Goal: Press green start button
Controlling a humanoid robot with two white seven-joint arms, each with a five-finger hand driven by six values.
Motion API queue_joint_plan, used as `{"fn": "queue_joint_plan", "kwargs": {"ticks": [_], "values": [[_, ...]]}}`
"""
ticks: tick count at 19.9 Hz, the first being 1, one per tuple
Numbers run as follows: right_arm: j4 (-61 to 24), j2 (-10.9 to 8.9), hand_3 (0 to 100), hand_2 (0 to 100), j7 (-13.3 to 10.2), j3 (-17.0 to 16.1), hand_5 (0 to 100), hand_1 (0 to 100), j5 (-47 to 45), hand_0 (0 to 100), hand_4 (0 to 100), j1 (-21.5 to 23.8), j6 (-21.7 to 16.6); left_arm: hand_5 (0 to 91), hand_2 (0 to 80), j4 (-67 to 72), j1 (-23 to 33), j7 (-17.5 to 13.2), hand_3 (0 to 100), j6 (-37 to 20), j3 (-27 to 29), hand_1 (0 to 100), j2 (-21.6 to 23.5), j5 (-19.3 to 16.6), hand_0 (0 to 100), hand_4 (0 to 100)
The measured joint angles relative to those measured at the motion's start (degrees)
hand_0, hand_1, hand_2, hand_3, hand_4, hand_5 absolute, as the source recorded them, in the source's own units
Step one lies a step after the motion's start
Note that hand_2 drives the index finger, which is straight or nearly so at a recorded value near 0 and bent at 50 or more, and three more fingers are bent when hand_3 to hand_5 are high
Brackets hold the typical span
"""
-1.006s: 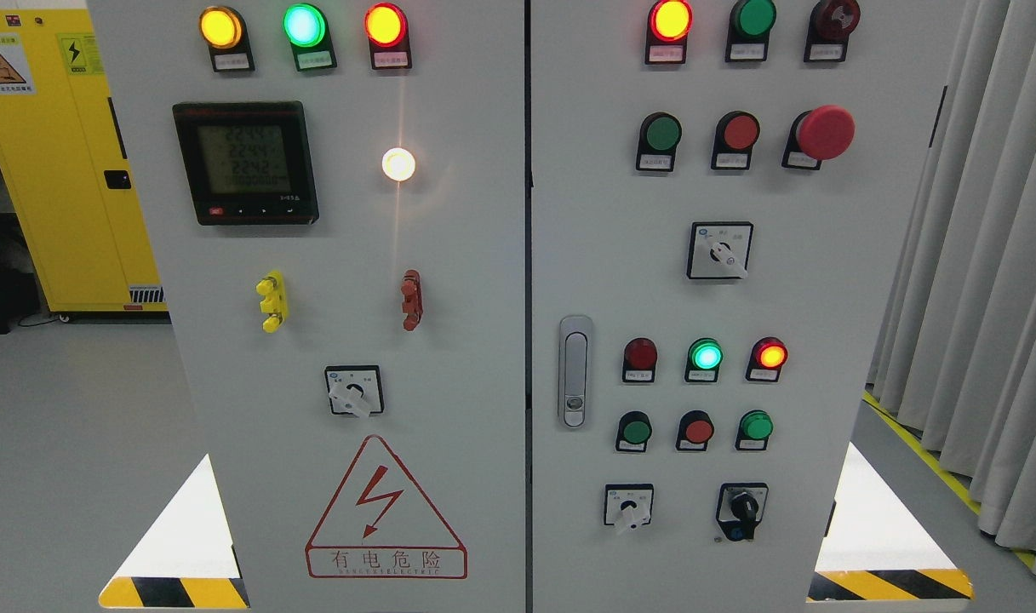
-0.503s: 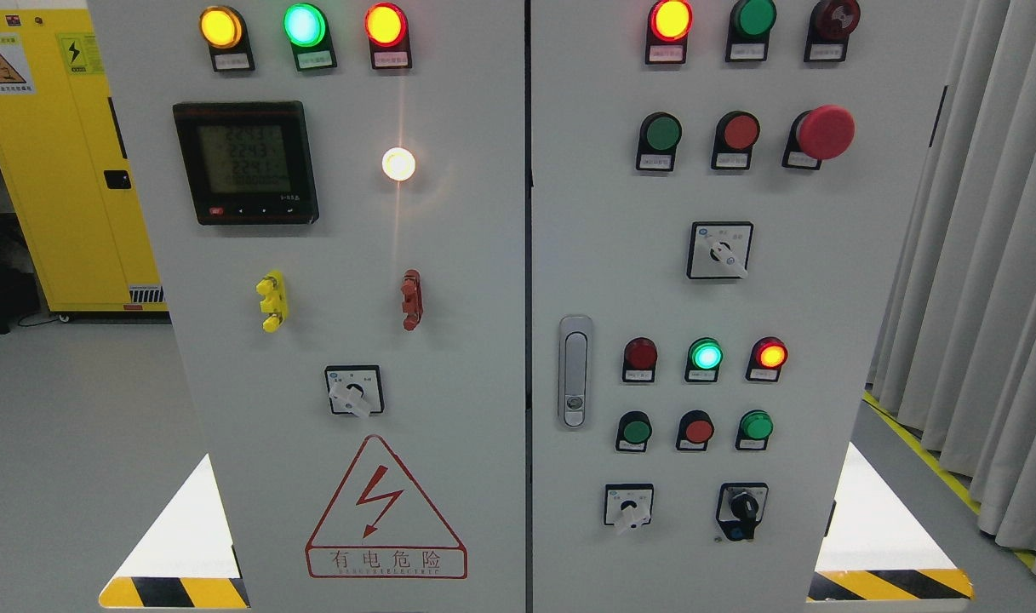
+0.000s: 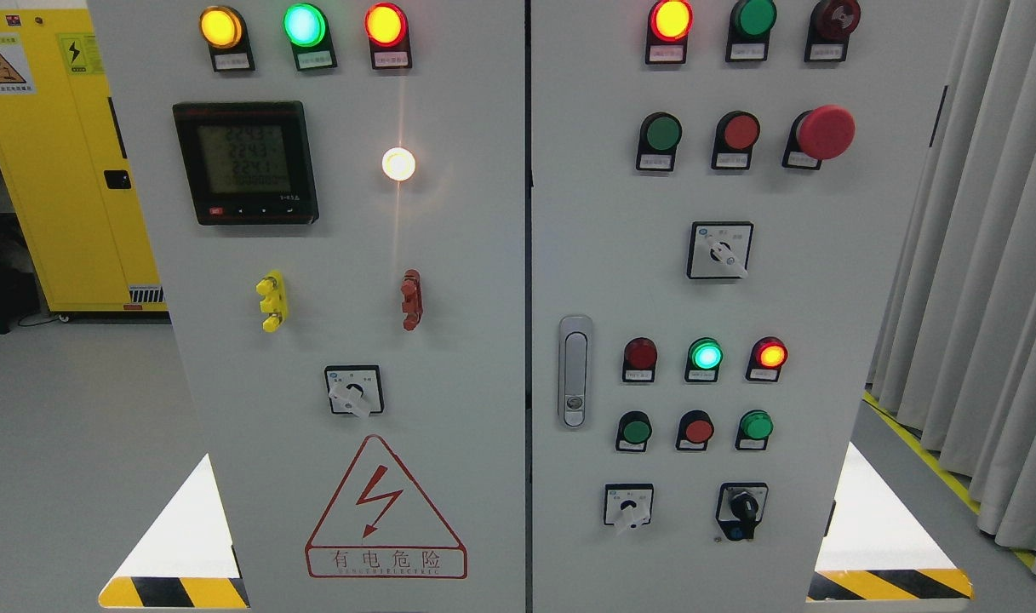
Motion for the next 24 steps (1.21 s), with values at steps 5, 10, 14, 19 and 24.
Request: {"fn": "queue_joint_plan", "kwargs": {"ticks": [5,10,14,19,24], "values": [[-10.23,0.47,28,0,-0.27,1.14,21,39,0.40,13,33,1.99,-1.58,0.0,0.0,0.00,0.00,0.00,0,0.00,0.00,56,-1.10,0.00,12,0],[-20.91,0.64,36,0,-0.12,1.79,32,42,0.56,13,41,3.61,-3.21,0.0,0.0,0.00,0.00,0.00,0,0.00,-0.01,56,-2.10,-0.02,12,0],[-29.57,0.65,40,0,0.41,2.07,43,43,0.63,14,47,4.47,-3.79,0.0,0.0,0.00,0.00,0.00,0,-0.01,-0.04,56,-2.73,-0.04,12,0],[-39.65,0.54,48,0,0.63,2.35,54,44,2.93,15,57,5.20,-4.07,0.0,0.0,0.00,0.00,0.00,0,-0.01,-0.09,56,-3.26,-0.07,12,0],[-49.06,0.45,62,0,0.74,2.42,72,52,6.58,21,71,5.29,-4.93,0.0,0.0,0.00,0.00,0.00,0,-0.01,-0.12,56,-3.59,-0.08,12,0]]}}
